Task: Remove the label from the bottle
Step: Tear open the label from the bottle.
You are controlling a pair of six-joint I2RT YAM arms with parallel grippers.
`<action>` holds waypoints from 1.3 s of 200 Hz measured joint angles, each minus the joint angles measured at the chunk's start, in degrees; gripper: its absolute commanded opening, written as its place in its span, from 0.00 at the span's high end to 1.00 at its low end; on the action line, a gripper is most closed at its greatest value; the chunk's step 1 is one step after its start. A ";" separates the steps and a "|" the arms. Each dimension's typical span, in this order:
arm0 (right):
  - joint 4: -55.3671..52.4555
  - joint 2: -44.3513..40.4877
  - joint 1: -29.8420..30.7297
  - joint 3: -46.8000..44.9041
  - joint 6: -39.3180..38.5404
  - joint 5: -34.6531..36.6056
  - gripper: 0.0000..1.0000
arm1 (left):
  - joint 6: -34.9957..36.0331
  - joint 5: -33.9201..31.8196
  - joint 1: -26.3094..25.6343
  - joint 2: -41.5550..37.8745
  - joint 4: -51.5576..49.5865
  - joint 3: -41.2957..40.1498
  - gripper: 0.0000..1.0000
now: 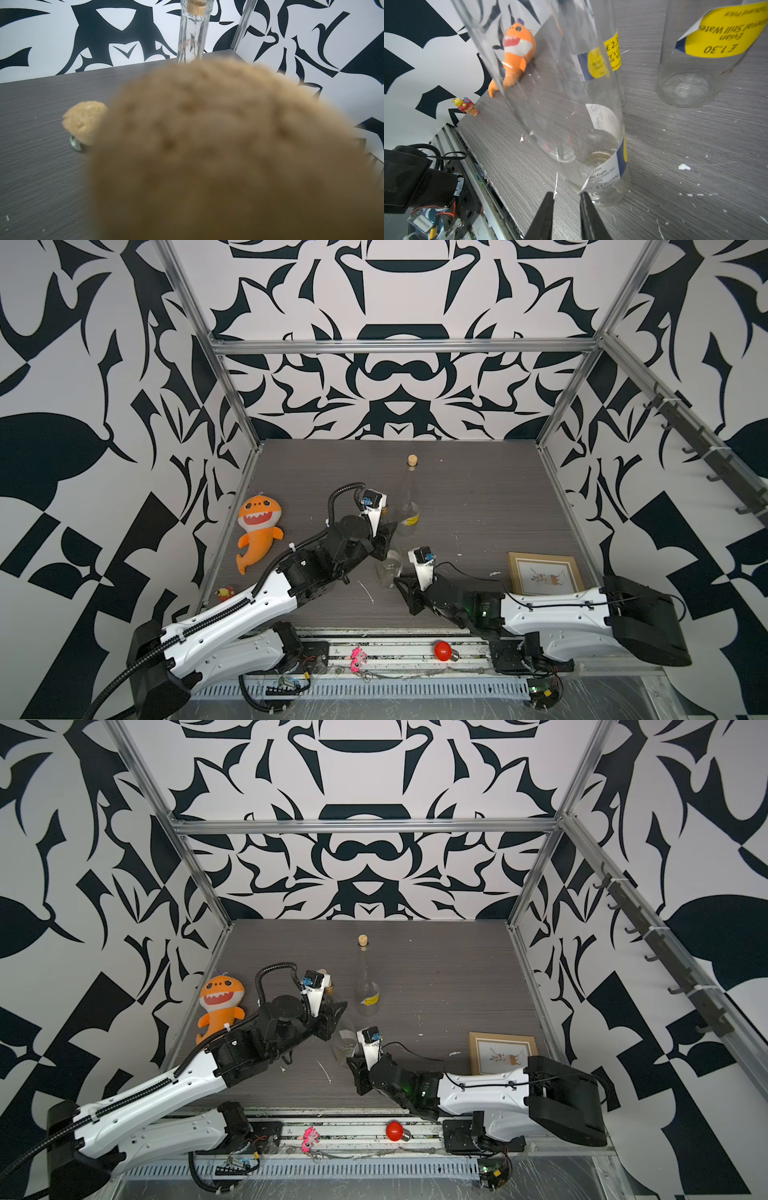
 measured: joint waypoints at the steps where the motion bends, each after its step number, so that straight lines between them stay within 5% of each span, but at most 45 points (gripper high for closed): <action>1: 0.00 0.00 0.00 0.00 0.00 0.02 0.75 | 0.00 0.00 0.00 -0.02 0.00 0.00 1.00; 111: -0.61 -1.33 -0.26 -0.02 -0.04 2.29 0.69 | 0.07 1.25 0.00 -0.57 -0.55 0.00 1.00; 260: -0.35 -0.37 -1.03 -0.04 0.02 1.75 0.76 | 0.17 1.90 0.00 -1.77 -1.86 -0.02 1.00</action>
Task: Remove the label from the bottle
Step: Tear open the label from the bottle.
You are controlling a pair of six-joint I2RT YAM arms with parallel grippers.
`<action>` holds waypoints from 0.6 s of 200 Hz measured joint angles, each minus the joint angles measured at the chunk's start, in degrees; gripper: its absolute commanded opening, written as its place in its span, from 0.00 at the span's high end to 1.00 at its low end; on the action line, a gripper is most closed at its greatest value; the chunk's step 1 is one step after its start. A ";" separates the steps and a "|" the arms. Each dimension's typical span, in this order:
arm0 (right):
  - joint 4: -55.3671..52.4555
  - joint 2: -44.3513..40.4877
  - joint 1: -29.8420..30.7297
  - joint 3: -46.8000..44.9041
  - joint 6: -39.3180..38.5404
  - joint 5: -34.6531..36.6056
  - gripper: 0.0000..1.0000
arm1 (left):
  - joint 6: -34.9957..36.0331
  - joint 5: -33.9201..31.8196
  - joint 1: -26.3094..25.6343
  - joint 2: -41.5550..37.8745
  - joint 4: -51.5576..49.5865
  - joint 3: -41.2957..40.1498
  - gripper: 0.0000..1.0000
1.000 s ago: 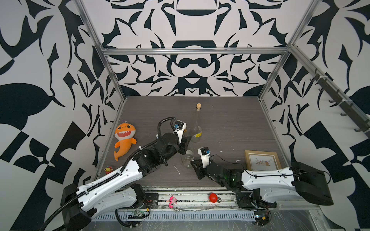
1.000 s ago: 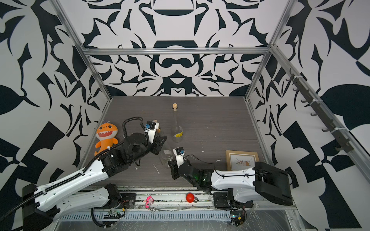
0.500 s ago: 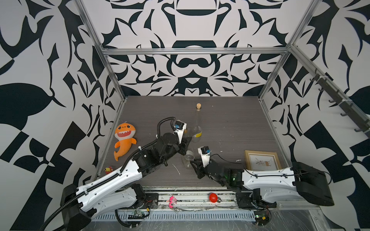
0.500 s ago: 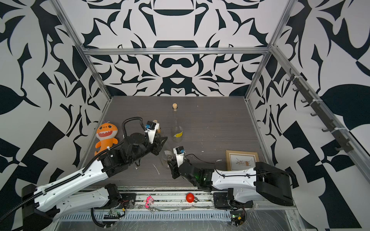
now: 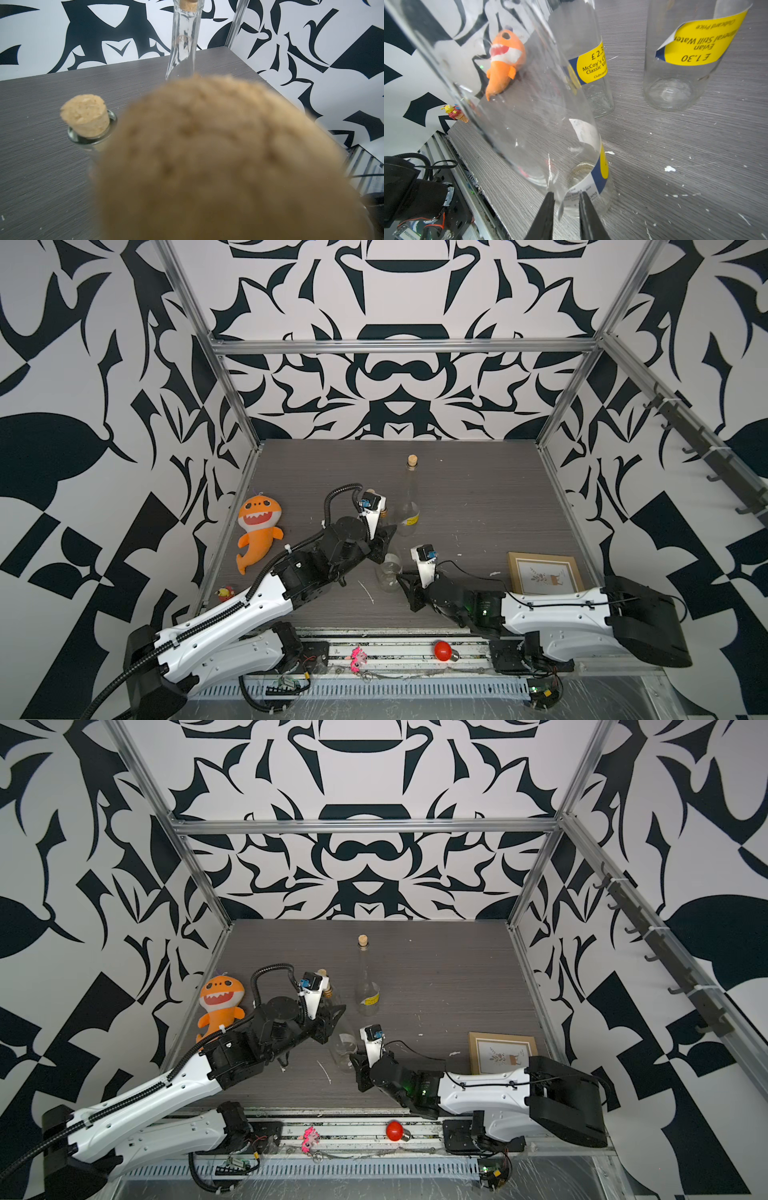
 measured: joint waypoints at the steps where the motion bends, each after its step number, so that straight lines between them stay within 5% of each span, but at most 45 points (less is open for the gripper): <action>1: 0.04 0.00 0.00 0.00 0.00 0.00 0.76 | 0.00 0.00 0.00 0.00 0.00 0.00 1.00; 76: 1.25 3.04 0.02 0.00 0.13 -1.27 0.77 | -0.17 -0.42 0.00 -0.35 0.24 -0.35 1.00; 120: 1.44 3.02 0.02 0.02 0.24 -1.18 0.93 | -0.28 -0.57 0.00 -0.94 0.79 -0.96 1.00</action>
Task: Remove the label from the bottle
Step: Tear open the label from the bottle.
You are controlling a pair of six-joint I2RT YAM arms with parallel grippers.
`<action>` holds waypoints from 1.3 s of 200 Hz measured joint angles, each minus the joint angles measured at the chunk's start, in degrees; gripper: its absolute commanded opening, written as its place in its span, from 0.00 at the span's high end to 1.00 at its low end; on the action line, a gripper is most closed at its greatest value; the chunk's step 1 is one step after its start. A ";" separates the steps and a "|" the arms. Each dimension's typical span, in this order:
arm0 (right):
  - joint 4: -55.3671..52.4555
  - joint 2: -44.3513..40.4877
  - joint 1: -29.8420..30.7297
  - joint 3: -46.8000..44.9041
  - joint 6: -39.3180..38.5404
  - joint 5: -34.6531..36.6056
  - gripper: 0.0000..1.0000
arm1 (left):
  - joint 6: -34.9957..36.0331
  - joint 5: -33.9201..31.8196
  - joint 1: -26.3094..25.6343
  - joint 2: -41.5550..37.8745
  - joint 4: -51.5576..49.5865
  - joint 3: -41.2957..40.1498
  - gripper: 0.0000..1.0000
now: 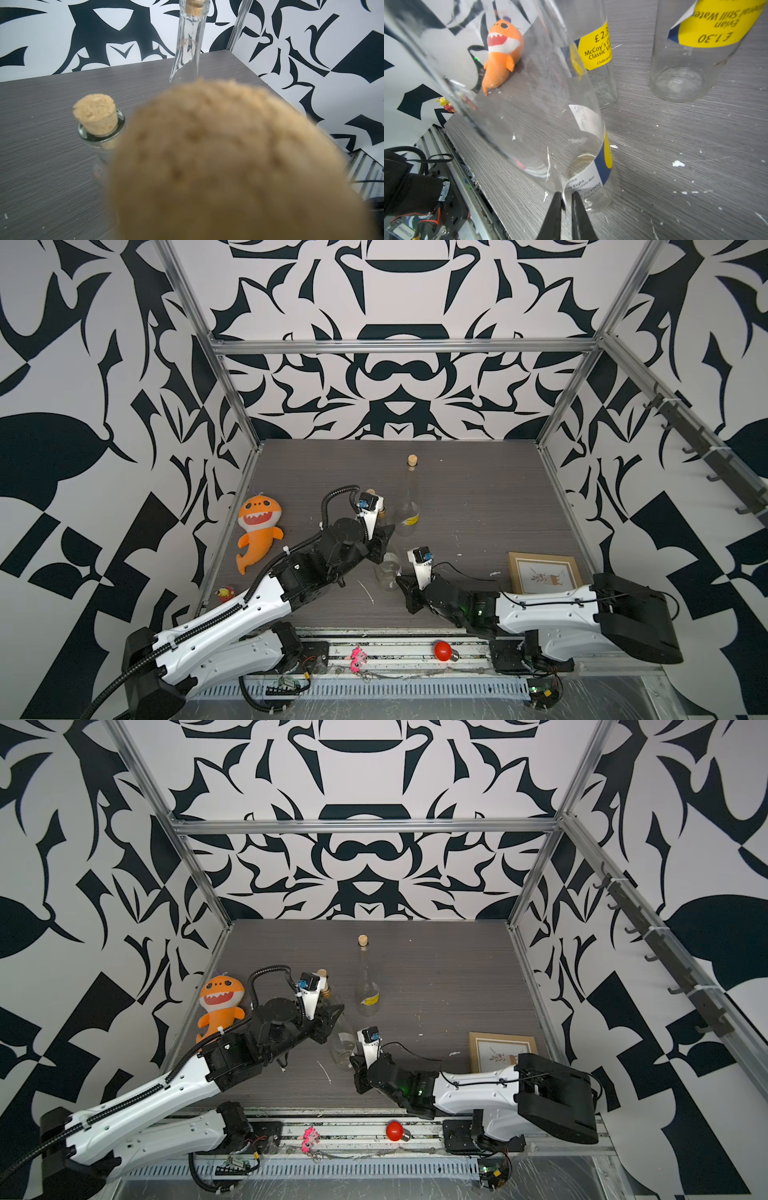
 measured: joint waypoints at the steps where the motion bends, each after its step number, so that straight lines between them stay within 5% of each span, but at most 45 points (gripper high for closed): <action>1: 0.04 0.00 0.00 0.00 0.07 -0.07 0.93 | 0.00 0.00 0.00 0.00 0.02 0.00 1.00; 21: 0.22 0.00 0.02 0.07 0.22 -0.17 1.00 | -0.07 -0.04 0.00 -0.04 0.61 -0.37 1.00; 73: -0.26 0.09 0.02 0.28 0.46 -0.20 1.00 | 0.50 0.74 0.02 -0.61 1.14 -0.85 1.00; 180: -16.39 -8.20 -2.60 1.05 0.57 -9.05 1.00 | 12.68 18.01 0.33 -0.66 -0.48 0.31 1.00; 260: -18.53 -11.41 -5.03 -0.28 -2.93 -13.99 1.00 | 16.48 23.08 1.25 0.98 -4.48 3.28 1.00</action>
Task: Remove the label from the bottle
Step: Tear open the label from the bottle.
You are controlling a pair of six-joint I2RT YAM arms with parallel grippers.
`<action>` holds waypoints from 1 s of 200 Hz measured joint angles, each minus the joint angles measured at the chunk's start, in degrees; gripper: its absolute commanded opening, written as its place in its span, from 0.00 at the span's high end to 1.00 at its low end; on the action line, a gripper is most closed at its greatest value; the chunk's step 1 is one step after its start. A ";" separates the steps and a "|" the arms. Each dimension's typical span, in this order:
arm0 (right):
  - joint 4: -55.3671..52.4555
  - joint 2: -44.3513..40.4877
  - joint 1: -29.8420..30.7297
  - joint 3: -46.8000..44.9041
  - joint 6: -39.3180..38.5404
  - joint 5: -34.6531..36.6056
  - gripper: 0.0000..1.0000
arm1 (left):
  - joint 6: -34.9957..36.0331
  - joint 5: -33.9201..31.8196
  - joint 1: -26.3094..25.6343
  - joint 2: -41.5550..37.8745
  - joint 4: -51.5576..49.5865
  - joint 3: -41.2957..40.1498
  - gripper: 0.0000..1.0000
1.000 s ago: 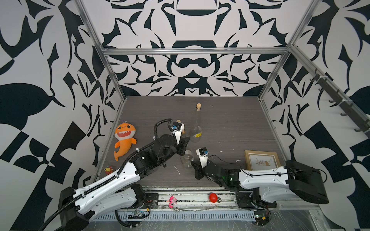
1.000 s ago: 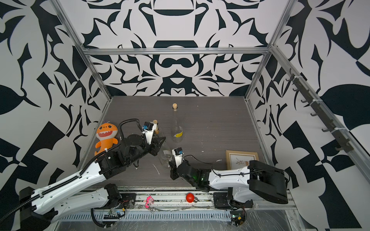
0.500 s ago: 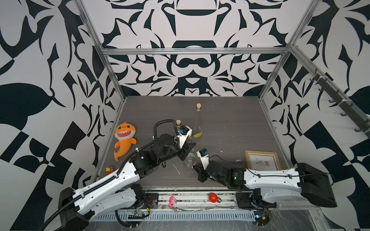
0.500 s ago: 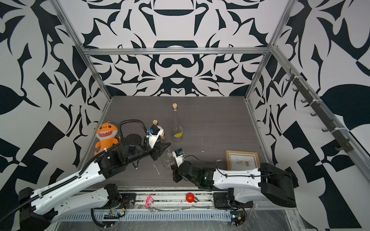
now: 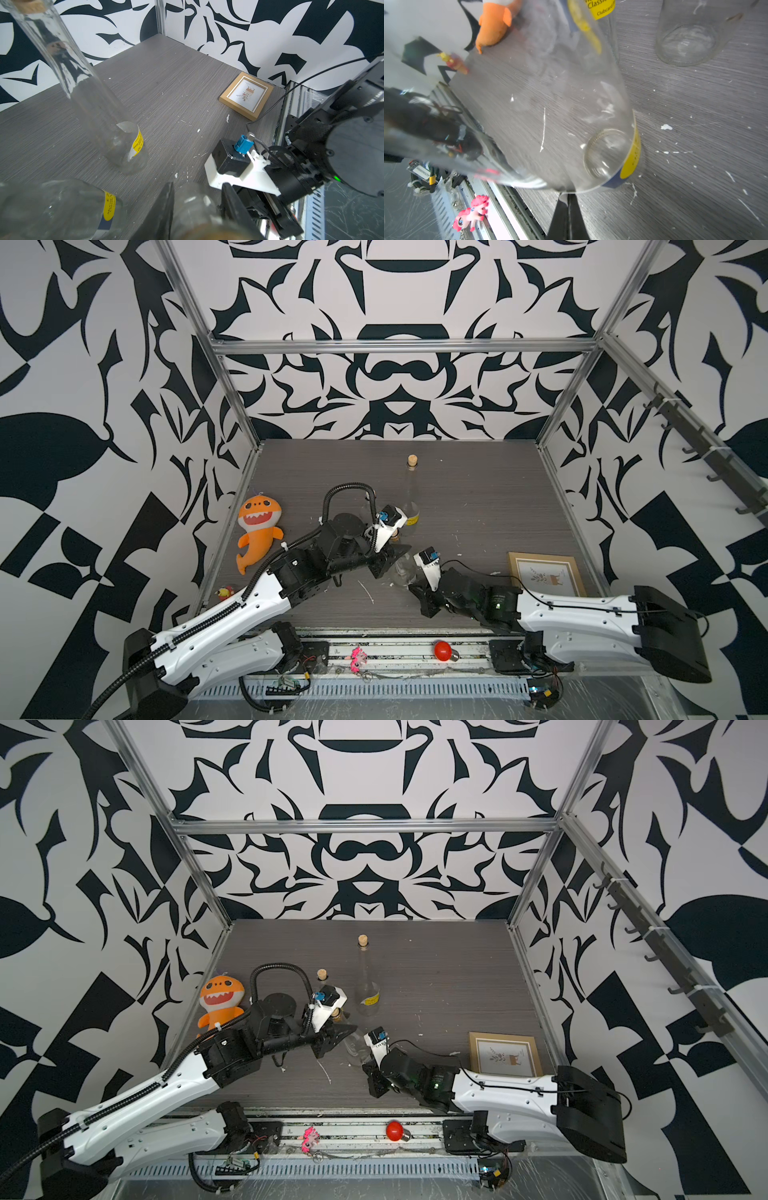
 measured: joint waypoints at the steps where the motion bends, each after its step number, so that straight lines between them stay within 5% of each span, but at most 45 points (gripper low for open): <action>1: -0.02 -0.07 -0.02 -0.02 -0.02 -0.04 1.00 | 0.02 0.00 0.00 0.02 -0.04 0.02 1.00; 200: -3.63 -4.24 -0.42 -1.22 -0.63 -4.55 1.00 | 6.23 2.89 0.35 4.52 -9.64 7.56 1.00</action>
